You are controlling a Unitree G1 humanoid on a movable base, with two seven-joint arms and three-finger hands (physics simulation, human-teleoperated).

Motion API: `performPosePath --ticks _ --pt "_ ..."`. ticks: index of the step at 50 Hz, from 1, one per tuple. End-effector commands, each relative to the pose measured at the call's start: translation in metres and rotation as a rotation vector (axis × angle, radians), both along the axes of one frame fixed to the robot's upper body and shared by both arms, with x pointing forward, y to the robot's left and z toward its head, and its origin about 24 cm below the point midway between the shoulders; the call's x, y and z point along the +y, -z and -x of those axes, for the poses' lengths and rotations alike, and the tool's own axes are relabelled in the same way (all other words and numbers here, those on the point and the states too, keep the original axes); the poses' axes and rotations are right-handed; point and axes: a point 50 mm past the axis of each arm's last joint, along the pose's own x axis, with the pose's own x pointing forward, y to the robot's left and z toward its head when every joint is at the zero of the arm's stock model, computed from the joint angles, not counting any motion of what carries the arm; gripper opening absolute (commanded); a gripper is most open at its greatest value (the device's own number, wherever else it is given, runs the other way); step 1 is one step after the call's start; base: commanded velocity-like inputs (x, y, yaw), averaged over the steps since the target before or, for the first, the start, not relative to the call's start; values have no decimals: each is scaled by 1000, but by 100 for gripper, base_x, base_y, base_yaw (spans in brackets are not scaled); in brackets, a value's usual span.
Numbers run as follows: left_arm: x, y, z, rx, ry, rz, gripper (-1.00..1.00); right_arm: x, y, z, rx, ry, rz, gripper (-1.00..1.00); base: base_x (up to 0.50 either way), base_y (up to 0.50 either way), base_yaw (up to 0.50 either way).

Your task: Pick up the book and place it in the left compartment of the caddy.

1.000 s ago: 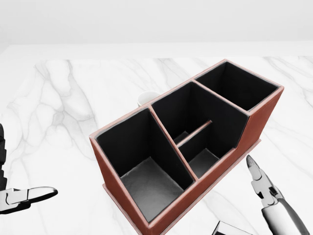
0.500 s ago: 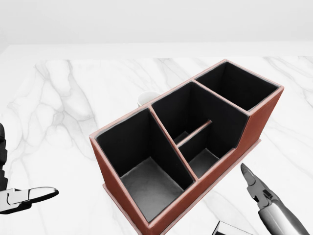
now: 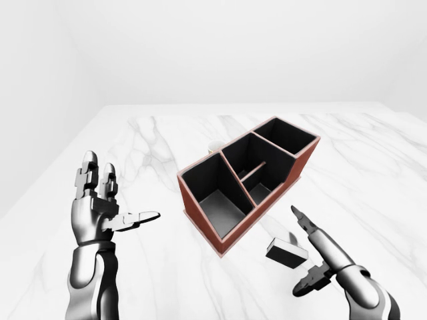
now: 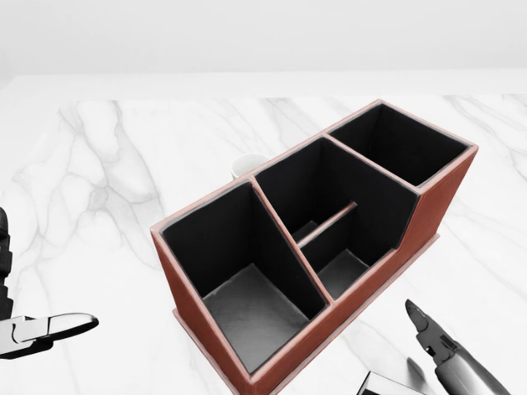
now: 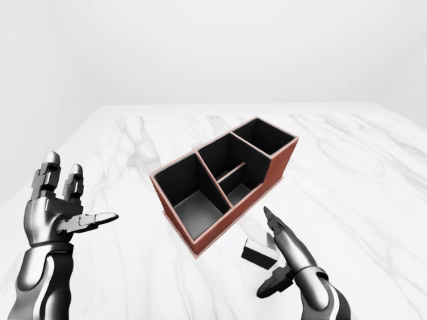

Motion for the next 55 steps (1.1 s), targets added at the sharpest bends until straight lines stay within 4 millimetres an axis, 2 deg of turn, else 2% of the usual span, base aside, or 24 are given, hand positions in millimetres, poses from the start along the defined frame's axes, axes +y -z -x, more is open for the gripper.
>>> performPosePath --ticks 1,14,29,36,55 --pt "-1 0 0 0 0 -2 100 -4 2 -5 21 -7 37 100 0 0 0" --pt "-1 0 0 1 1 -2 100 -10 -17 -18 -46 -13 135 100 0 0 0" --pt "-1 1 0 5 -3 -2 100 -13 2 -25 29 -34 97 100 0 0 0" --pt "0 1 0 4 -5 -2 100 -16 17 -27 89 -39 61 100 0 0 0" --pt "0 2 -2 13 -4 0 100 -21 18 -24 106 -25 88 100 0 0 0"
